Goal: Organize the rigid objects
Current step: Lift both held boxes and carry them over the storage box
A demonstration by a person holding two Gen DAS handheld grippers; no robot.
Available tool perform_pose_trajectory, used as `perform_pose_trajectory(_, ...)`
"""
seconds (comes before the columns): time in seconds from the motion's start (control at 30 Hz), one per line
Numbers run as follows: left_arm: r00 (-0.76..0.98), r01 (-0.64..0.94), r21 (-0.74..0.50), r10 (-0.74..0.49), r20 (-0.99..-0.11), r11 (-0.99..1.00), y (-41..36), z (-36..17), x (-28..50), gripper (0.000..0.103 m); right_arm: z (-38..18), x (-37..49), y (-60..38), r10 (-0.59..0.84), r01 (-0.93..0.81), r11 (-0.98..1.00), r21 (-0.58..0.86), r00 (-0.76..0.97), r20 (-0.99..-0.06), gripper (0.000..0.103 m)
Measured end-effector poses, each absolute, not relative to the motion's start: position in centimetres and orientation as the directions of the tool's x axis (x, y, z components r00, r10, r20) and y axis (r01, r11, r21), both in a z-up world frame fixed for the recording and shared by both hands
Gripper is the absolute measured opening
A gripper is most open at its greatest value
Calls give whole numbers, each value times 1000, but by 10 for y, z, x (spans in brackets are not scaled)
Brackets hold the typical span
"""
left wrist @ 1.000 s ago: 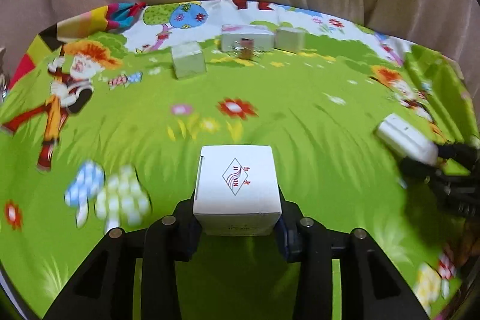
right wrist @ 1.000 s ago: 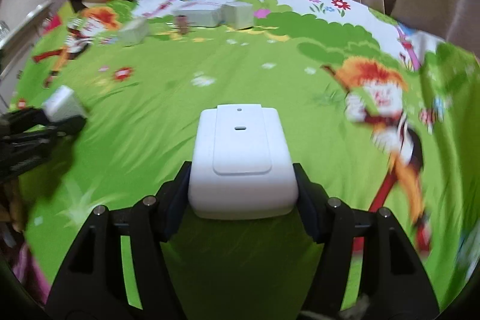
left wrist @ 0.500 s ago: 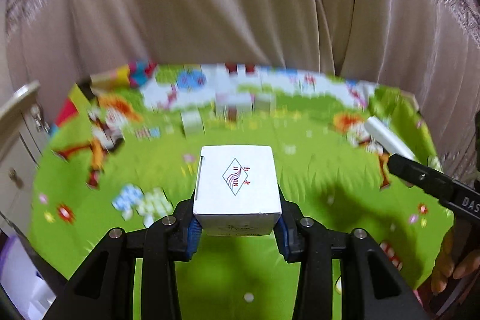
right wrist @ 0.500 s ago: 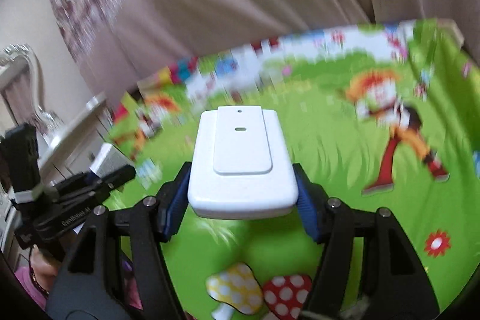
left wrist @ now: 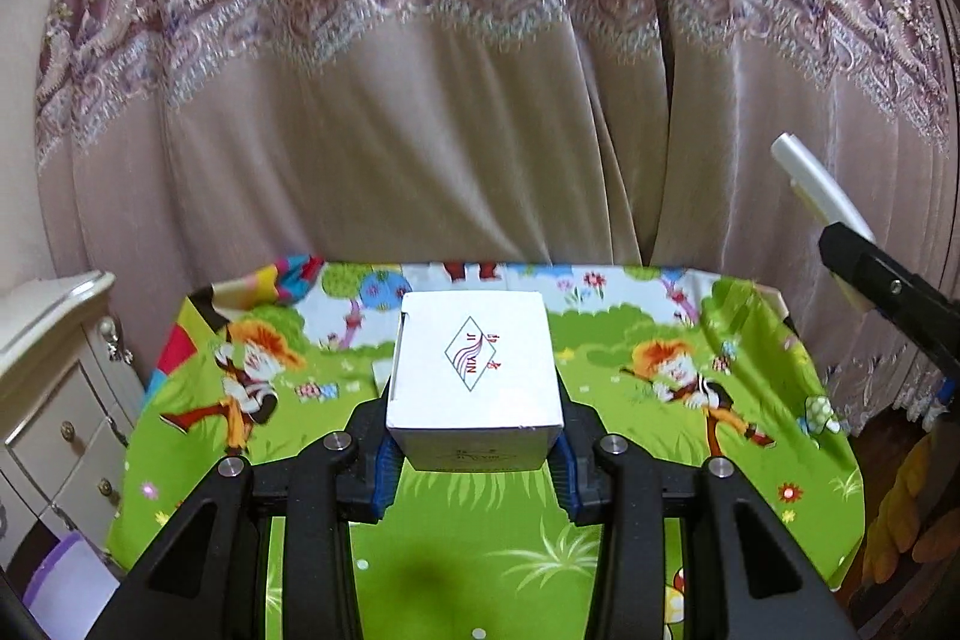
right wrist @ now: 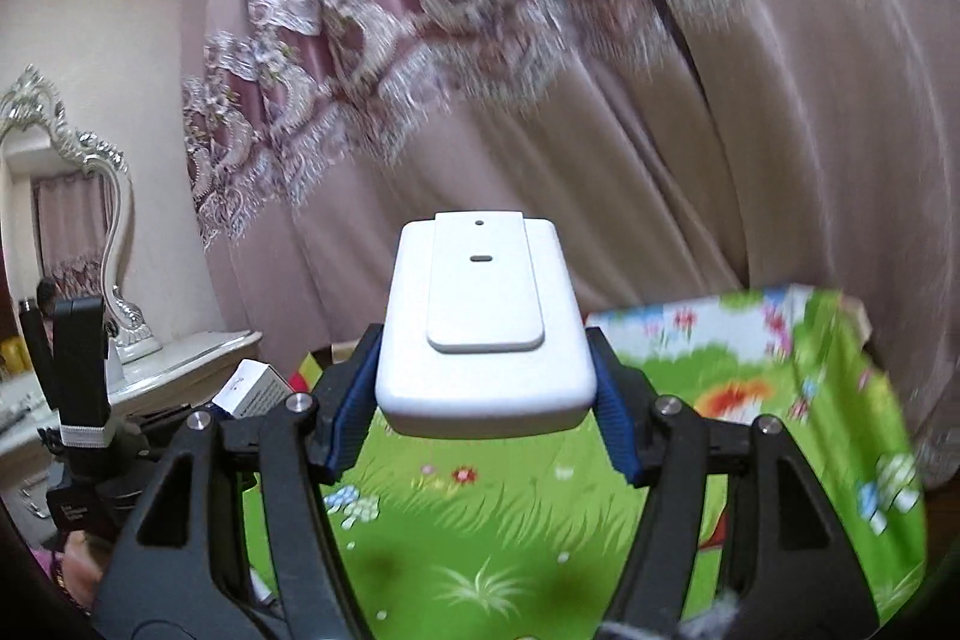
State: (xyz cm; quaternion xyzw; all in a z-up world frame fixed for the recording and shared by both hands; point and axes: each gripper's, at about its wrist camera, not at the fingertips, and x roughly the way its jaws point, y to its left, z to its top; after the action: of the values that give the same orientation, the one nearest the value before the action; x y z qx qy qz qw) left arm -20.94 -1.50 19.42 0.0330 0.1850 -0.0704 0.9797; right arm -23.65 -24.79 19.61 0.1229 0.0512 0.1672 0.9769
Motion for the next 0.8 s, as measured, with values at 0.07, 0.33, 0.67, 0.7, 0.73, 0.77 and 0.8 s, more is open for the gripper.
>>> perform_pose_trajectory(0.07, 934, 139, 47, -115, -338, 989, -14, 200, -215, 41, 204, -247, -241, 317, -306, 928, 212, 948, -19, 68)
perform_pose_trajectory(0.33, 959, 102, 58, -83, -270, 993, -5, 213, -229, 41, 216, -269, -222, 299, -305, 947, 104, 952, 63, 68)
perform_pose_trajectory(0.67, 968, 70, 42, -57, -244, 997, 10, 217, -238, 41, 220, -283, -202, 307, -311, 950, 27, 946, 101, 68)
perform_pose_trajectory(0.7, 969, 66, 42, -54, -240, 997, 11, 218, -239, 41, 220, -285, -200, 305, -309, 951, 18, 946, 107, 68)
perform_pose_trajectory(0.73, 971, 59, 39, -49, -233, 997, 14, 219, -241, 41, 221, -286, -200, 306, -309, 951, 14, 946, 110, 68)
perform_pose_trajectory(0.77, 973, 55, 37, -45, -228, 998, 16, 220, -243, 41, 222, -287, -198, 312, -315, 949, 10, 944, 112, 68)
perform_pose_trajectory(0.8, 973, 49, 36, -40, -226, 998, 18, 220, -244, 41, 223, -287, -196, 319, -322, 947, 8, 941, 111, 68)
